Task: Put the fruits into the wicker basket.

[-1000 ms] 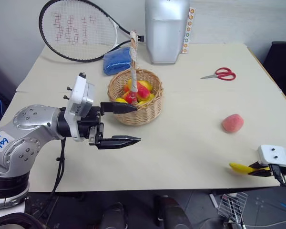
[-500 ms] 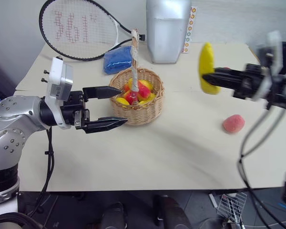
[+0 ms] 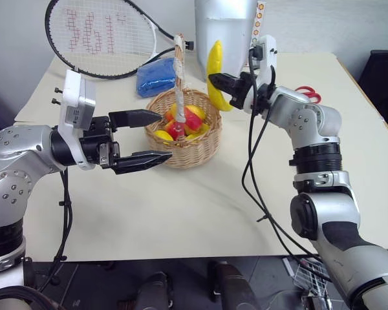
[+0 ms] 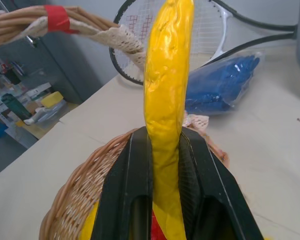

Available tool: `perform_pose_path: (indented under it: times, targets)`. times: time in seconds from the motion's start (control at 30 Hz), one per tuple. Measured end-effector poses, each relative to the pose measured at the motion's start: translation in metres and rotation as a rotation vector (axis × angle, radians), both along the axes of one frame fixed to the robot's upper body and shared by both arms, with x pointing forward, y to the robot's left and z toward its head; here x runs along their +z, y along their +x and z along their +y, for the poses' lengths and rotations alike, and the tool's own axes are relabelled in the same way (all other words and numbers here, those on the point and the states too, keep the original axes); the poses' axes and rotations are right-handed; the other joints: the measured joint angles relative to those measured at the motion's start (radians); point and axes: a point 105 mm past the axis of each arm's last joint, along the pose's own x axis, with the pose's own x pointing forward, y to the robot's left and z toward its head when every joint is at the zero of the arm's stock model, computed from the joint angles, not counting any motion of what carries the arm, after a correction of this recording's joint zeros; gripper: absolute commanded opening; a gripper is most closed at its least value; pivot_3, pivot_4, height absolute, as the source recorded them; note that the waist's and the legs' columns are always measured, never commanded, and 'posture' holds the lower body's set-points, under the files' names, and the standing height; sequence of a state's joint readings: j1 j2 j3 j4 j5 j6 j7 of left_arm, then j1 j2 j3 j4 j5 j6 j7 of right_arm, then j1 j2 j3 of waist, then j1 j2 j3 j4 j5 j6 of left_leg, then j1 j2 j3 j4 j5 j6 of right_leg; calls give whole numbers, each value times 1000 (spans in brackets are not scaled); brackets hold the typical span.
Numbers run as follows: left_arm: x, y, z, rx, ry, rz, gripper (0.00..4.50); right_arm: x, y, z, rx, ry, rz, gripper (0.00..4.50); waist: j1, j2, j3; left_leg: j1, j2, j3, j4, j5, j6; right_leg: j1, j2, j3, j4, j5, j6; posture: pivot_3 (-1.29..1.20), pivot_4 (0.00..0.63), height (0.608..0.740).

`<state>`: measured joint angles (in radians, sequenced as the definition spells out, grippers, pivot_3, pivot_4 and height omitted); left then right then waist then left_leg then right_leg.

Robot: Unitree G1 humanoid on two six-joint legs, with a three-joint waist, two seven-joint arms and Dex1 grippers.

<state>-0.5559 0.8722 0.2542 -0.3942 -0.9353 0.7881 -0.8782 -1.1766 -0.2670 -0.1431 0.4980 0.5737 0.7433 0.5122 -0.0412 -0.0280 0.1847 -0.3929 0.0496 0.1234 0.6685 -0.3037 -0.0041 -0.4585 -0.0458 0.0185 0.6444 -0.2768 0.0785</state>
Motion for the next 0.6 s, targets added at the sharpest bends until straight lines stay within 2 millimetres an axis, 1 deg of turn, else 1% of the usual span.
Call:
perform_pose_path:
  times: [0.07, 0.23, 0.37, 0.47, 0.53, 0.6]
  targets:
    - [-2, -2, 0, 6, 4, -2, 4500, 1, -3, 8, 30, 14, -3, 336, -11, 0, 0, 0, 1, 0, -1, 1, -1, 0, 0, 0, 0, 0, 0, 0, 150, 740]
    - [-3, -3, 0, 16, 7, -9, 4500, 12, -18, 29, 126, 36, -42, 336, -24, 0, 0, 0, 4, 0, -2, 2, -4, -1, 0, 1, 1, 0, 0, 0, 150, 740]
    - [-6, -4, 2, 25, 11, 1, 4500, 11, -18, 34, 121, 40, -38, 336, -23, 0, 0, 0, 3, -1, -2, 2, -4, -1, 1, 1, 1, 0, -1, 0, 150, 740]
    - [-5, -4, 1, 27, 13, -4, 4500, 16, -18, 36, 123, 43, -47, 336, -23, 0, 0, 0, 3, -1, -2, 2, -4, -1, 1, 1, 1, 0, -1, 0, 150, 740]
    - [-5, -4, 1, 27, 14, -7, 4500, 13, -19, 42, 137, 23, -47, 336, -24, 0, 0, 0, 3, -1, -2, 2, -3, -1, 1, 1, 1, 0, -1, 0, 150, 740]
    - [-5, -4, 1, 28, 14, -12, 4500, 5, -21, 51, 159, 10, -25, 336, -26, 0, 0, 0, 3, -1, -2, 2, -4, -2, 1, 1, 1, 0, -1, 0, 150, 740]
